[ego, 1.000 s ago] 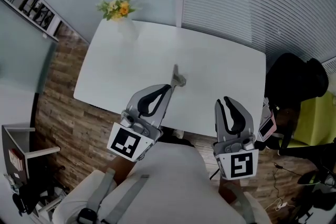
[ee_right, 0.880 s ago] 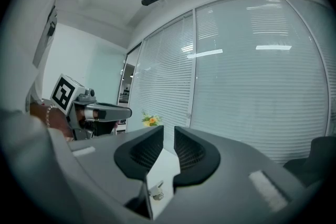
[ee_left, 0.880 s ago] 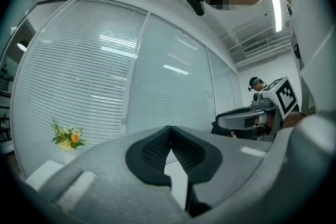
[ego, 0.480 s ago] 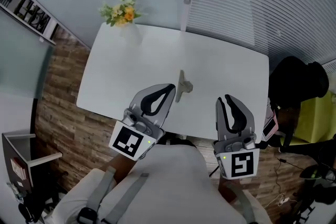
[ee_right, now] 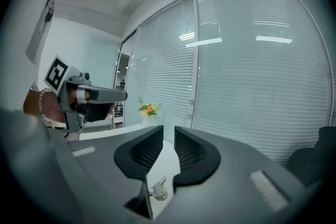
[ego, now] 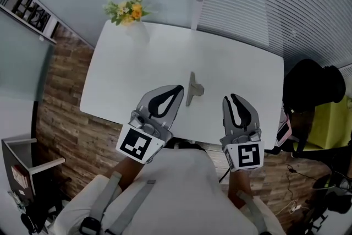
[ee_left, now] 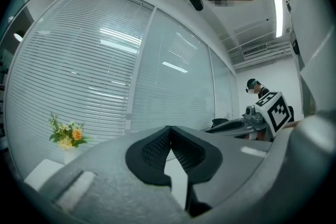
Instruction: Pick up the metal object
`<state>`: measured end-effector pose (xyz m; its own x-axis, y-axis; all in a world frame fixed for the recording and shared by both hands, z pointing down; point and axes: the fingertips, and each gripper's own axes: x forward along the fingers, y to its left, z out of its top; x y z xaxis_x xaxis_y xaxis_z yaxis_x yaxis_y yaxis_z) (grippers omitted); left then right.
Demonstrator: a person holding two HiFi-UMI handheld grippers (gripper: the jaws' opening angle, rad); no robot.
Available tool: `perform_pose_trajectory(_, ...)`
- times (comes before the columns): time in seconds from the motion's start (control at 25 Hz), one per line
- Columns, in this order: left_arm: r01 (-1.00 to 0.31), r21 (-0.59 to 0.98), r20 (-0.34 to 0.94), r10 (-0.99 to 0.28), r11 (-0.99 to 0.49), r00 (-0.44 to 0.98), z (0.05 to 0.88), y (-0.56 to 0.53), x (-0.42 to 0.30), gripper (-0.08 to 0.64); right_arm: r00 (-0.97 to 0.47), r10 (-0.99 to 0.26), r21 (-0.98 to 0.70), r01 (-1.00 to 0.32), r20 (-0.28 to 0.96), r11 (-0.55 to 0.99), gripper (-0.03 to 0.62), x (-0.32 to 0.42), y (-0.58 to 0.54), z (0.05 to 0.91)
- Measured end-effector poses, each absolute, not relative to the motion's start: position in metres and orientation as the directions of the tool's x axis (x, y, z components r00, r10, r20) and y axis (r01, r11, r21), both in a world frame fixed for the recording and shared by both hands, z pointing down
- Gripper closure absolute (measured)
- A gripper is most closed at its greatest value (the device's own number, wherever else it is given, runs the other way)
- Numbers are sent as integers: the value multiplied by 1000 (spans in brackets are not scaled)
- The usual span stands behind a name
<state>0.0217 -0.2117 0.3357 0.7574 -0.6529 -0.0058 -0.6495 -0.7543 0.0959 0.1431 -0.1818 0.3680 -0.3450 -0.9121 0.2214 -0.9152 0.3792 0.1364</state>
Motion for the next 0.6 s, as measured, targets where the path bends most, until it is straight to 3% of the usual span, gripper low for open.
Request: perform_pose_trajectory(0.6,-681,106,15,-684,-725,730,349,-231,-1,558,-319,-827,3,-932,462,362,514,158,-223,544)
